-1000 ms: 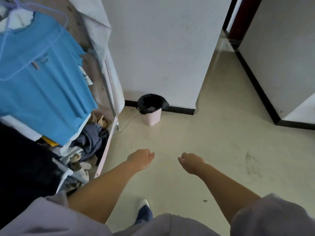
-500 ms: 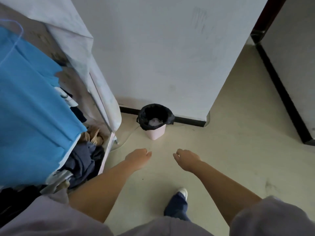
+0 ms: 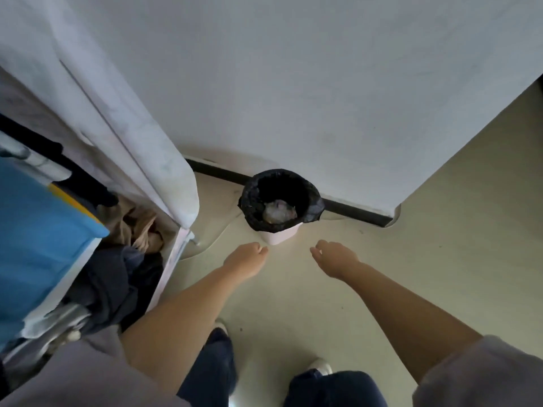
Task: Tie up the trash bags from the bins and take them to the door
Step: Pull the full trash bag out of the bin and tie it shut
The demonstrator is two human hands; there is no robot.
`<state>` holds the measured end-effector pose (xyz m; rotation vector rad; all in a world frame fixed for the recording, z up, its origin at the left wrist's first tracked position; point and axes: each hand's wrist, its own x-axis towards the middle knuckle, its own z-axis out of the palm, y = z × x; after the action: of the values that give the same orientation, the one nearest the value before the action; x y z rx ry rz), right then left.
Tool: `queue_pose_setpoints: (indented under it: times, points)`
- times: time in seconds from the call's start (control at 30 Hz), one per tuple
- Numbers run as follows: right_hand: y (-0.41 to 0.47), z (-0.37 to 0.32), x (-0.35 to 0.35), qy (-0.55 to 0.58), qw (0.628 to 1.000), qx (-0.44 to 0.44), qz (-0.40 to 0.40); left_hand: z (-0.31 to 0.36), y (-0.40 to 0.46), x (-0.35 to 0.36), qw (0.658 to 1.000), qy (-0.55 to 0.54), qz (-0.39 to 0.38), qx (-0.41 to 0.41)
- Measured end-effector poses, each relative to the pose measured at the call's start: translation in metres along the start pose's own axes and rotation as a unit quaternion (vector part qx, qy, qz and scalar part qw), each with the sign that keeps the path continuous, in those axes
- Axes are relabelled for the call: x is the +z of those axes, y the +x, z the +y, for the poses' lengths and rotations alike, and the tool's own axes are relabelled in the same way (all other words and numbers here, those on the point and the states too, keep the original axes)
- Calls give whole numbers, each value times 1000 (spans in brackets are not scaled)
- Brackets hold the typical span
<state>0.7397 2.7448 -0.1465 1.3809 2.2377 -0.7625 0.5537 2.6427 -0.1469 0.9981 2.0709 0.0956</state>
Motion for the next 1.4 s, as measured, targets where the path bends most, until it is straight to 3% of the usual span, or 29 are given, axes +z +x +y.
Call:
queue_pose_setpoints:
  times: [0.3,0.43,0.53,0.63,0.73,0.8,0.87,1.0,1.13,1.2,1.3,1.4]
  points:
    - [224,15,127,130,989,37,53,-71,236,84,999,-35,17,15]
    - [304,40,172,254,957,55,129,-104,327,101,980,-184,78,-14]
    - [340,49,180,468,859,88,190,-116,370,108,914,-399,57,-52]
    - [361,51,176,577,784,82,214,-120,392,109,795,-605,-18,-34]
    - [366,45,174,617,753,81,215,-127,403,103,674,-736,-61,-19]
    - [366,42,175,619,750,86,215,-136,405,104,640,-765,-70,-18]
    - [364,43,174,627,746,79,211,-142,407,104,635,-769,-79,-9]
    - [361,49,168,634,750,46,181,-138,406,93,661,-745,-78,34]
    - [352,52,163,584,789,57,184,-120,391,99,760,-649,-8,22]
    - [348,56,165,556,806,70,192,-117,386,108,791,-612,14,6]
    - [343,61,170,526,819,78,215,-121,383,107,810,-587,-5,9]
    - [342,64,169,504,822,73,254,-128,384,92,798,-602,-17,-9]
